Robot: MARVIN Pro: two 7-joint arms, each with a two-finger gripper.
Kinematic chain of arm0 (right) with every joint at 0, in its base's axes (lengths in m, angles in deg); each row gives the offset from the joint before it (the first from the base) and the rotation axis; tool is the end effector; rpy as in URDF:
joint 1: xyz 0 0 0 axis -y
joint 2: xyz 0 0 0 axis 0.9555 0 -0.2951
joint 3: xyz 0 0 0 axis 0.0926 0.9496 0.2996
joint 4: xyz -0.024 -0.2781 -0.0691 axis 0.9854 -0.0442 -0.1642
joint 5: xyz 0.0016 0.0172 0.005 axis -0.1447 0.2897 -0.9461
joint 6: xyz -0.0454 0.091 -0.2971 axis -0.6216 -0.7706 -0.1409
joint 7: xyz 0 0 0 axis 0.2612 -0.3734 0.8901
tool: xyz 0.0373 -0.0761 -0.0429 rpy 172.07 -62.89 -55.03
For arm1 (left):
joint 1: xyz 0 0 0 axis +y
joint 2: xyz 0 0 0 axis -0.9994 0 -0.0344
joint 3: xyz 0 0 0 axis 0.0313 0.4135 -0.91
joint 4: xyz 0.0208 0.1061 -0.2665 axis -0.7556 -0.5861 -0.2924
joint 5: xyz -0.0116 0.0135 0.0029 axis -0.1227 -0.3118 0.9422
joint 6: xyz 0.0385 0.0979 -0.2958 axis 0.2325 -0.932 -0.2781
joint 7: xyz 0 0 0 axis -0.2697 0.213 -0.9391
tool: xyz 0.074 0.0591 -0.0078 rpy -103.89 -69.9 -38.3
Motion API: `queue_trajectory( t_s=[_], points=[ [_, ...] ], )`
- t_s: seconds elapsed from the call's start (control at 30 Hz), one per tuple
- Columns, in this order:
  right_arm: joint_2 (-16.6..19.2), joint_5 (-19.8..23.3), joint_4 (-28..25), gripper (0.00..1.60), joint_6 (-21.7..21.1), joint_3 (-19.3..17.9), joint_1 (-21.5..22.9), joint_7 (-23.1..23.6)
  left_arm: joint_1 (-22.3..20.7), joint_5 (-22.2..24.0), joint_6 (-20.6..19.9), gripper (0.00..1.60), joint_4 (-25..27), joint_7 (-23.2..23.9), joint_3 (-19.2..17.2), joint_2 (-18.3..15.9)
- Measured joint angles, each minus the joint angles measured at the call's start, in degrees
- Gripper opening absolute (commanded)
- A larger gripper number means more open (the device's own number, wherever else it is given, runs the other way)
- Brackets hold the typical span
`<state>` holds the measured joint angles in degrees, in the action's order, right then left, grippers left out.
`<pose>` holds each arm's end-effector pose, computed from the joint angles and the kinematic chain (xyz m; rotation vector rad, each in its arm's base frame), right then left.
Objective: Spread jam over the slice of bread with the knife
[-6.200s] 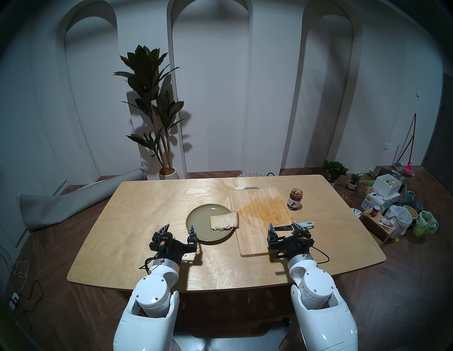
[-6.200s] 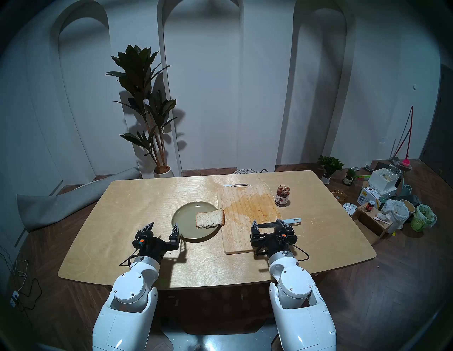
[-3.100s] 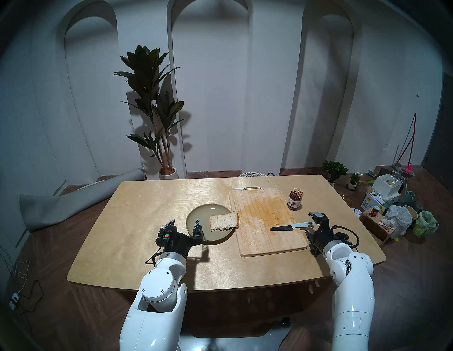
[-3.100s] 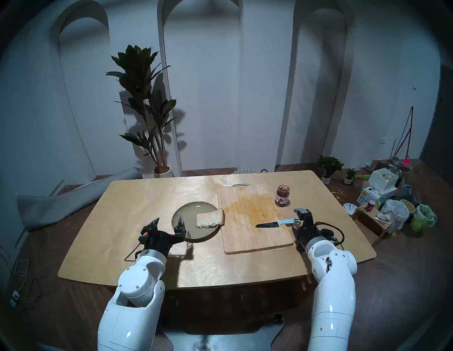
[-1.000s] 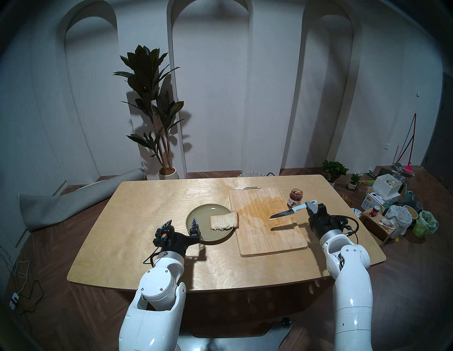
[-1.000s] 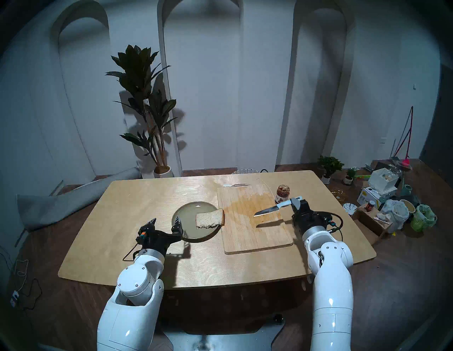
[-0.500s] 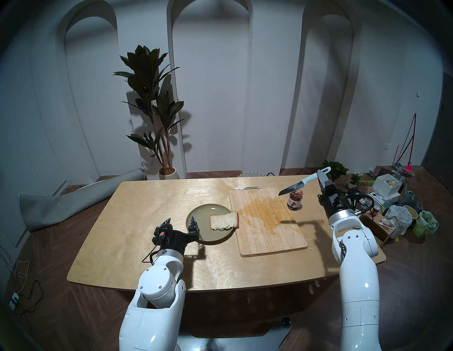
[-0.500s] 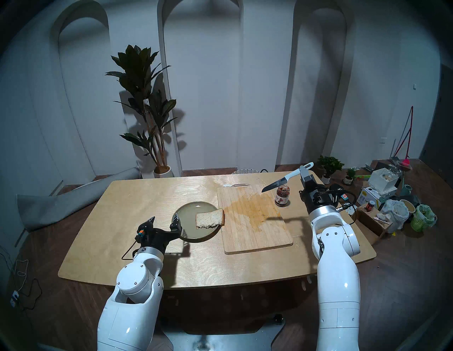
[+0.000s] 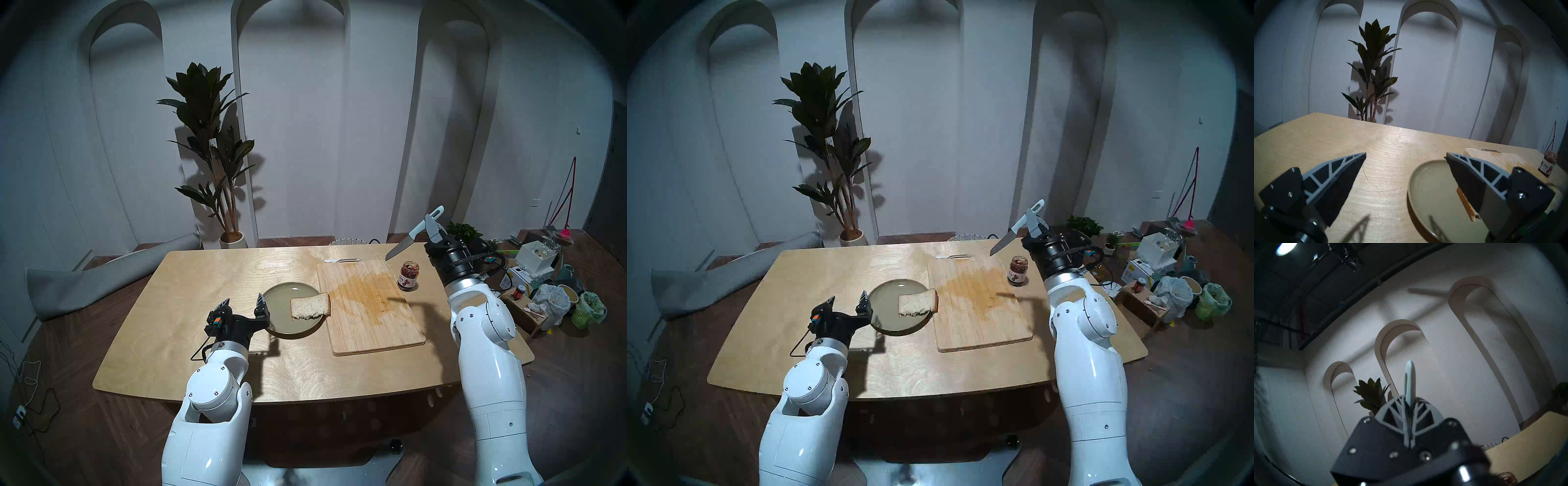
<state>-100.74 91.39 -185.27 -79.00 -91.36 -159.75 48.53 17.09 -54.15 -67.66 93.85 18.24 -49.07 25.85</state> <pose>0.4270 -0.0714 -0.2056 -1.5180 0.1325 -2.1770 0.3496 -0.0059 -0.3253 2.2378 0.2617 2.0648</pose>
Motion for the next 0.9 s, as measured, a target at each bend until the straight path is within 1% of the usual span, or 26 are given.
queue_trajectory(
  t_s=[0.1, 0.13, 0.17, 0.3, 0.67, 0.77, 0.8, 0.9],
  points=[
    [0.3, -3.3, 2.5, 0.00, 2.1, 0.6, 1.1, 0.4, 0.0, 0.2, 0.0, 1.60, 0.0, 0.0, -0.2, 0.0],
    [0.6, -5.6, 4.3, 0.00, 3.8, 1.0, 2.0, 0.6, -0.1, 0.3, 0.0, 1.60, 0.0, 0.1, -0.2, 0.0],
    [0.7, -6.9, 5.4, 0.00, 5.0, 1.2, 2.6, 0.8, -0.1, 0.4, 0.0, 1.60, 0.0, 0.1, -0.3, 0.1],
    [1.1, -10.6, 8.1, 0.00, 8.5, 1.8, 4.6, 1.2, -0.1, 0.7, 0.0, 1.60, -0.1, 0.3, -0.4, 0.1],
    [2.0, -18.4, 14.9, 0.00, 17.3, 2.6, 9.7, 2.6, -0.2, 1.5, 0.0, 1.60, -0.2, 0.7, -0.4, 0.3],
    [2.2, -20.7, 18.3, 0.00, 20.5, 2.5, 11.3, 2.8, -0.2, 1.9, 0.1, 1.60, -0.2, 0.8, -0.4, 0.4],
    [2.2, -20.9, 18.6, 0.00, 20.8, 2.5, 11.5, 2.8, -0.2, 1.9, 0.1, 1.60, -0.2, 0.8, -0.5, 0.4],
    [2.1, -22.5, 21.4, 0.00, 23.6, 2.2, 12.6, 2.6, -0.3, 2.0, 0.3, 1.60, -0.3, 0.8, -0.5, 0.5]
  ],
)
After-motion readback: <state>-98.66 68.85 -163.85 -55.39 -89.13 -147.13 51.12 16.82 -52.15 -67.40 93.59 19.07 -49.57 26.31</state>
